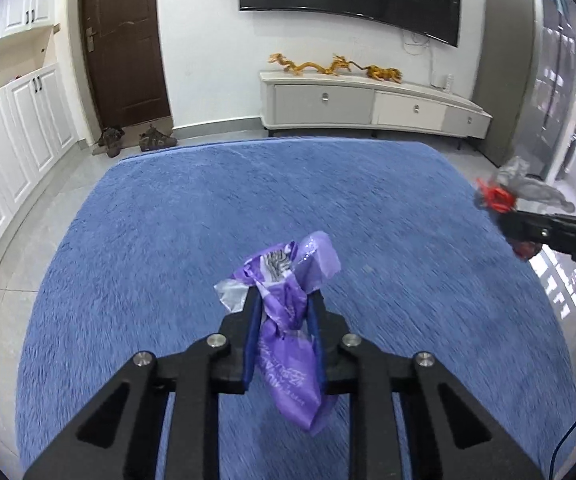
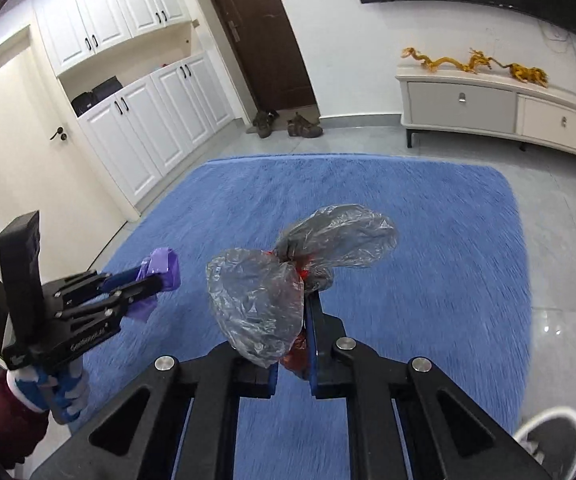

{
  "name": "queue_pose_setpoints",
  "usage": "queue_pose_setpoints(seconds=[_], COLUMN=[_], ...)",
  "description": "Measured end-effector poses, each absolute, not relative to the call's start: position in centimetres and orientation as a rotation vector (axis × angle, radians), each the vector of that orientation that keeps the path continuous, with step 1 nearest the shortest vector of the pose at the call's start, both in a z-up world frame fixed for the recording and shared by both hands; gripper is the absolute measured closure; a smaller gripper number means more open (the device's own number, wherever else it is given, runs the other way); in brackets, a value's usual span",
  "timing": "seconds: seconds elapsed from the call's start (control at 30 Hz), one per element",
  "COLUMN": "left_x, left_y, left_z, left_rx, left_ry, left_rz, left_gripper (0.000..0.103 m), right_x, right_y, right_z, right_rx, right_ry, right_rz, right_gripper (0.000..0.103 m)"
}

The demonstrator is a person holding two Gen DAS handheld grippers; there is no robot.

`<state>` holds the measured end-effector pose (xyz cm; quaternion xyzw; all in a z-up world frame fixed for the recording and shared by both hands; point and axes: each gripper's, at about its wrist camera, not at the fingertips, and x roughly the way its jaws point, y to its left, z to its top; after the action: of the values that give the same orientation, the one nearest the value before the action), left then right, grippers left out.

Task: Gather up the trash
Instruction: 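Carry both wrappers over the bin and open both grippers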

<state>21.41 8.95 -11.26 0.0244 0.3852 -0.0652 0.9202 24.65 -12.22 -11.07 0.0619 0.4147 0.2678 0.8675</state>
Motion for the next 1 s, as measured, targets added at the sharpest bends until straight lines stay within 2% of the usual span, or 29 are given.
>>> queue_pose_setpoints(seconds=[0.27, 0.57, 0.8, 1.0], left_x=[17.3, 16.0, 16.6, 18.4], left_y=[5.0, -5.3, -17.5, -27.6], left_z=[-9.1, -6.1, -5.9, -8.7], left_rx=[0.065, 0.146, 0.230, 0.277], left_ry=[0.767, 0.752, 0.805, 0.899], left_rz=[-0.250, -0.471, -0.686, -0.801], left_gripper=[0.083, 0.083, 0.083, 0.082], right_x=[16.7, 10.5, 7.3, 7.8], right_y=[-17.6, -29.2, -38.1, -42.7], right_z=[-9.8, -9.5, -14.2, -18.6], right_rx=[0.214, 0.284, 0.384, 0.449], right_ry=[0.839, 0.819, 0.876, 0.934], right_rz=[0.464, 0.220, 0.024, -0.061], right_gripper=[0.093, 0.093, 0.092, 0.092])
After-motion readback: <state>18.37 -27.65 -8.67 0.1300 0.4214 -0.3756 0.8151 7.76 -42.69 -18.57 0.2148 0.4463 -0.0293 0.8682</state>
